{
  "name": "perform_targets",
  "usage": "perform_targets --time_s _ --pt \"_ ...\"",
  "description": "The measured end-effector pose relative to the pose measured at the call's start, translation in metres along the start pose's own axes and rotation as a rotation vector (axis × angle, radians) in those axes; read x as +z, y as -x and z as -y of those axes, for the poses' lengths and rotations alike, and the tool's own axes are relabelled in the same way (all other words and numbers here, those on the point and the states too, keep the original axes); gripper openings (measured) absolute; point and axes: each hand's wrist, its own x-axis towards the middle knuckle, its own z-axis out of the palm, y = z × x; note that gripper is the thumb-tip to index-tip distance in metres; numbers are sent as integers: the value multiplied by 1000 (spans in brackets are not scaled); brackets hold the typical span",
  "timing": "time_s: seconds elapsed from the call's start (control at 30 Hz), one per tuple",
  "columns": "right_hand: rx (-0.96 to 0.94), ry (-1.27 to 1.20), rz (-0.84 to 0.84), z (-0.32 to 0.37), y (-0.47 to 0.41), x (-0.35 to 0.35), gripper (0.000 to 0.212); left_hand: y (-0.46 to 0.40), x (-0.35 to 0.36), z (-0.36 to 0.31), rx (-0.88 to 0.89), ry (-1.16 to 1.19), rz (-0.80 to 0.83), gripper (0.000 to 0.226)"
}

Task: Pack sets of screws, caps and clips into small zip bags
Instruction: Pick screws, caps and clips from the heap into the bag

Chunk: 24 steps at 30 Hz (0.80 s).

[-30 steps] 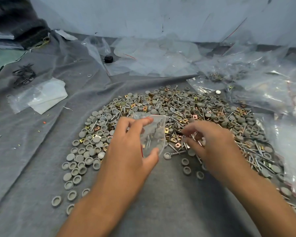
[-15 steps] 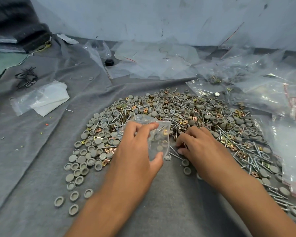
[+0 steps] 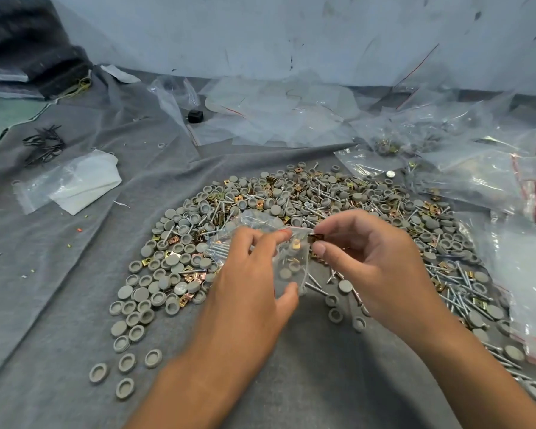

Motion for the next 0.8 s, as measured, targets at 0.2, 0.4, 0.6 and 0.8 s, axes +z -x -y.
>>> perform_targets --time_s 0.2,0.4,0.6,0.8 --pt "-147 64 -5 8 9 9 35 0 1 -3 13 7 -8 66" --pt "-207 152 -64 12 10 14 32 -1 0 -2 20 3 -16 66" --pt "-284 308 -117 13 12 21 22 0 1 -4 22 -1 -18 65" --pt "-297 304 -158 11 13 23 21 0 2 -2 31 -14 -14 66"
